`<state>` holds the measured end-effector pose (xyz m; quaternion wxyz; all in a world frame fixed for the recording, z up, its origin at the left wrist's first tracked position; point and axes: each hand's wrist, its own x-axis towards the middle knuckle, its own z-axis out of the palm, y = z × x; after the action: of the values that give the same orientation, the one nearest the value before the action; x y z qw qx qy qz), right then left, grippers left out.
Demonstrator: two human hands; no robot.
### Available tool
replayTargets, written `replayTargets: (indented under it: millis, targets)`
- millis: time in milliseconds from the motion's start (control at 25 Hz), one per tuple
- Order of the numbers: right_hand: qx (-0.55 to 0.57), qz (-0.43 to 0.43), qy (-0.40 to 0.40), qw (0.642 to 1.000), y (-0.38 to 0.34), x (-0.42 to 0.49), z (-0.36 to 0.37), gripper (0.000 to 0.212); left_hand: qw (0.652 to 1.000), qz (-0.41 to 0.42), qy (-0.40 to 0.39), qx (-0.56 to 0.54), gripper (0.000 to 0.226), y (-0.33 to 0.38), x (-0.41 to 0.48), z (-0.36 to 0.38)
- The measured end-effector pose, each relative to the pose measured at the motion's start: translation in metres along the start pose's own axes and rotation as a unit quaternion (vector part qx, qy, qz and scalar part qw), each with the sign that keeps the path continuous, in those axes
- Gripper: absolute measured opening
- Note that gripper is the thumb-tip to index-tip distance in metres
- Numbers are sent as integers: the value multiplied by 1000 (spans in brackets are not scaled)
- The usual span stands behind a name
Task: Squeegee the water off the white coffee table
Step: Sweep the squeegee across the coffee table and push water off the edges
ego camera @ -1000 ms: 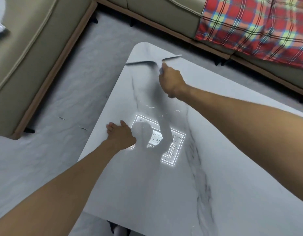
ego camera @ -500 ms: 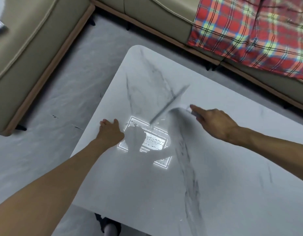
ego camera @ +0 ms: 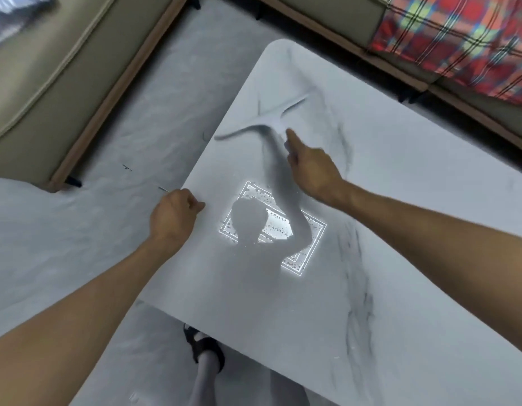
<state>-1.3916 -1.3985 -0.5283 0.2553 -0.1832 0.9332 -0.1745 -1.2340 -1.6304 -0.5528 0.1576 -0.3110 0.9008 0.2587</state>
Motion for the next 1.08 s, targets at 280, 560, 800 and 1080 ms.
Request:
replayTargets:
  millis: [280, 560, 800, 1080]
  targets:
    - [-138, -21, -116, 983, 76, -132, -26, 52, 998, 14, -29, 52, 38, -10, -20, 0]
    - [23, 14, 18, 999, -11, -49, -8, 44, 992, -70, -28, -103, 33, -52, -32, -19]
    - [66, 39, 33, 997, -76, -51, 65, 48, 984, -84, -31, -153, 2, -97, -49, -31]
    - [-112, -17, -100, 988, -8, -173, 62, 51, 971, -145, -64, -179, 40, -107, -59, -34]
